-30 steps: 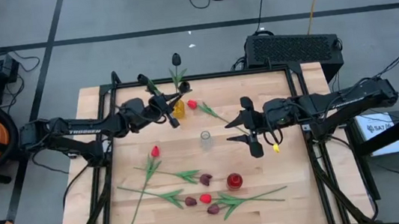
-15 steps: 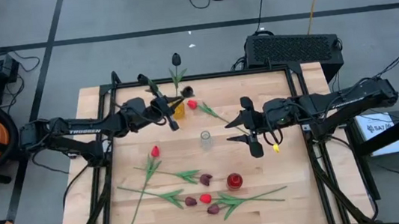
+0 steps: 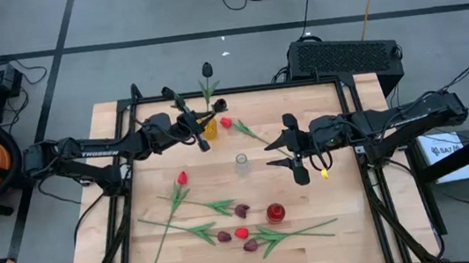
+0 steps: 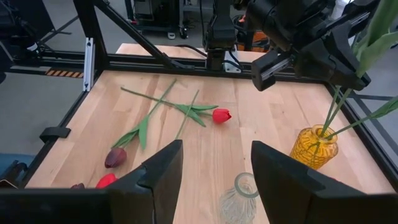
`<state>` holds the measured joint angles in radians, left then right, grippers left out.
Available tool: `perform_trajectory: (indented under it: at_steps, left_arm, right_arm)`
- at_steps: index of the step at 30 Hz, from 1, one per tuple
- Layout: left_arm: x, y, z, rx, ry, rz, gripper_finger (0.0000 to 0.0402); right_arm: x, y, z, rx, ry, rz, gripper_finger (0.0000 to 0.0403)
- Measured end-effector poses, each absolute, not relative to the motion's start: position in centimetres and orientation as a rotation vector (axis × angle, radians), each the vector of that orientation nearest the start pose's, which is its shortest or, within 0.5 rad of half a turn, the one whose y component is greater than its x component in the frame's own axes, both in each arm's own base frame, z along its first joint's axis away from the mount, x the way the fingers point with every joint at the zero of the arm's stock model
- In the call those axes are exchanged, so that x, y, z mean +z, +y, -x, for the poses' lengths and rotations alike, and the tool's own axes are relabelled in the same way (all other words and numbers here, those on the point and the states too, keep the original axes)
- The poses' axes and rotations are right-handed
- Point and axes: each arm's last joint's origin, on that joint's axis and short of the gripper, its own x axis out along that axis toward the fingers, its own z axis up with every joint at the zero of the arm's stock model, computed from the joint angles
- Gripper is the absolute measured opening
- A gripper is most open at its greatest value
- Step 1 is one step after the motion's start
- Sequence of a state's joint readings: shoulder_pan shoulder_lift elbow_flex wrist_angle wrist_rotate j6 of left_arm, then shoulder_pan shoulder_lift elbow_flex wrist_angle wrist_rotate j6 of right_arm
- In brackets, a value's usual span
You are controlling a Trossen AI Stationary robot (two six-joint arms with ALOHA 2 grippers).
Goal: Sort flowers into vase by color
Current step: Put the black tulip into the yellow vase
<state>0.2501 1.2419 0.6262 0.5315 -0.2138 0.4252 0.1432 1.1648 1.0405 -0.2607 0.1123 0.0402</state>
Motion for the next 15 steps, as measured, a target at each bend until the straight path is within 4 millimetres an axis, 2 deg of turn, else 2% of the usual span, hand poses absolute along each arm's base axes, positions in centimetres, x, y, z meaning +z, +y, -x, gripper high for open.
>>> perform_trajectory:
  at_steps: [15]
  left_arm:
    - [25.01, 7.13, -25.51, 0.431, 0.209, -0.414, 0.0016]
  right_arm:
    - [33.89, 3.33, -25.36, 0.023, 0.382, 0.009, 0.0183]
